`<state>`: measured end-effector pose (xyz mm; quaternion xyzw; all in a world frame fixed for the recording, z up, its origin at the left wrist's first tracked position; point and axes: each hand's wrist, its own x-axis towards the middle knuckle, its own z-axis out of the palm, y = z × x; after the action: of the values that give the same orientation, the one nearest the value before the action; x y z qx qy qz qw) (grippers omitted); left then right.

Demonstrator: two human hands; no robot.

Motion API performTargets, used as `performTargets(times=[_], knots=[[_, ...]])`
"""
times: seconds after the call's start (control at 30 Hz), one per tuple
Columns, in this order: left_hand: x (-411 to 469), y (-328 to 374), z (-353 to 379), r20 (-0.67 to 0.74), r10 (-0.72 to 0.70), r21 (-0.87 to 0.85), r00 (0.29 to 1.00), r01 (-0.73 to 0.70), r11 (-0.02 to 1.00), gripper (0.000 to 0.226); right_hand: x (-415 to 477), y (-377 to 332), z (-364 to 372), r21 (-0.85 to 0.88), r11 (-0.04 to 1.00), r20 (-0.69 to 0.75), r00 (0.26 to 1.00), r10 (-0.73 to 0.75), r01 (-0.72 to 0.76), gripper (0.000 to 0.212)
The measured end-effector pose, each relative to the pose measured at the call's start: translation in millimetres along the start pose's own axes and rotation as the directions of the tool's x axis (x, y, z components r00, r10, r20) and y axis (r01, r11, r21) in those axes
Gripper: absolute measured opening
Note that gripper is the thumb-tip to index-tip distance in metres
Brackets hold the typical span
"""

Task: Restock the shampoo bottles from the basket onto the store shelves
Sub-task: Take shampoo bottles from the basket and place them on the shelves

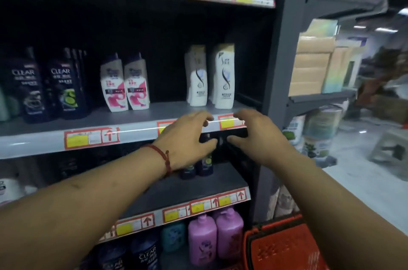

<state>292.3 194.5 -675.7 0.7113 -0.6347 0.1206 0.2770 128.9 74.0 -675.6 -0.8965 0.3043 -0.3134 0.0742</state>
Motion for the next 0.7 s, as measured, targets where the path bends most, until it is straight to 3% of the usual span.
performTargets(times=[0.13,0.33,0.47,0.7], knots=[[40.8,2.6,-26.5,-0.036,0.048,0.032,0.998,-0.047,0.998,0.050,30.2,-2.0,-15.9,0.098,0.995,-0.088,0.996,0.023,-0.014,0.056],[107.5,-14.2,-8.7,-0.091,-0.028,-0.009,0.995,0.027,1.000,0.038,95.1,20.3,-0.3,0.412,0.909,-0.221,0.961,0.168,-0.065,0.061],[142.0,-21.4,21.5,-0.143,-0.121,-0.133,0.982,0.103,0.986,0.035,130.2,38.8,15.1,0.533,0.844,-0.261,0.937,0.232,-0.061,0.069],[163.1,-40.2,52.9,-0.168,-0.291,-0.352,0.942,0.218,0.910,0.034,135.7,64.2,47.8,0.623,0.782,-0.261,0.948,0.182,0.021,0.066]])
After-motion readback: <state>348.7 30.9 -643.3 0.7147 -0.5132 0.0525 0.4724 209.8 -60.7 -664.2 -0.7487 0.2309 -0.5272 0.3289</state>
